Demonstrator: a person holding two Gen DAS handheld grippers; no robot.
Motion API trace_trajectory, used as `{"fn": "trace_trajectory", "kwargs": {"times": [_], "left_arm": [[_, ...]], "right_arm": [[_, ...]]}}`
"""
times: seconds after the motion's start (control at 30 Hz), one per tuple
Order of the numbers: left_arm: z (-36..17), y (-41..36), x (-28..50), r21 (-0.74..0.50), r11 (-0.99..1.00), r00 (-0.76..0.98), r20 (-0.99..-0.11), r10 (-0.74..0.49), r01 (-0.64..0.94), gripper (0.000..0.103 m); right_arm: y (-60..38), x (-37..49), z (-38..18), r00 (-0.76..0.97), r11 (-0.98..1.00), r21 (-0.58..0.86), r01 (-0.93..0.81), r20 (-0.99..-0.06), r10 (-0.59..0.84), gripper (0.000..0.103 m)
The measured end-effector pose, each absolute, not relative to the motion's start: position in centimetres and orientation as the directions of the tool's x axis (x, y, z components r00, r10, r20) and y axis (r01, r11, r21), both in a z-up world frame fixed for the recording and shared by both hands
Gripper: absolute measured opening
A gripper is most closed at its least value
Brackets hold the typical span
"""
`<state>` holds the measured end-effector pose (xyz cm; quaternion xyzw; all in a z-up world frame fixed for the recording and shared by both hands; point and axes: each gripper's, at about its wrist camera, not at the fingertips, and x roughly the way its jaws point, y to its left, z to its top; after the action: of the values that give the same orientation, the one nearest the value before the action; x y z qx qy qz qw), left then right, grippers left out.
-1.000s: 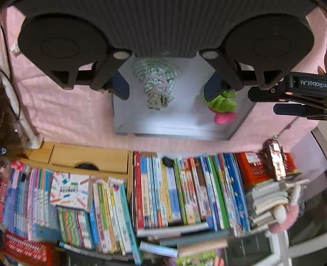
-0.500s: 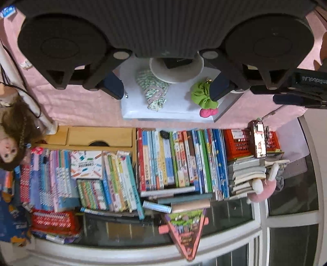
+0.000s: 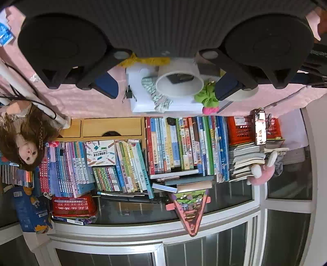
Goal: Organize books
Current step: 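Withdraw both tools from the tray toward the paper cups and foam block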
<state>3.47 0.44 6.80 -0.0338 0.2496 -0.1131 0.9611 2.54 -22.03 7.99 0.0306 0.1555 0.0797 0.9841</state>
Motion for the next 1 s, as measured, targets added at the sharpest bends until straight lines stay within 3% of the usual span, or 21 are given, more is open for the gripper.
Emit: {"fn": "trace_trajectory", "kwargs": {"times": [0.6,1.0], "left_arm": [[3.5,-0.4,0.8,-0.085,0.991,0.915,-0.382,-0.131,0.106,0.103],[2.1,-2.8,0.4,-0.060,0.992,0.936,-0.330,-0.126,0.112,0.103]], "right_arm": [[-22.2,0.4,4.9,0.968,0.998,0.040,-0.040,-0.247,0.049,0.103],[-22.0,1.6,3.7,0.969,0.999,-0.024,-0.026,-0.245,0.020,0.100]]}}
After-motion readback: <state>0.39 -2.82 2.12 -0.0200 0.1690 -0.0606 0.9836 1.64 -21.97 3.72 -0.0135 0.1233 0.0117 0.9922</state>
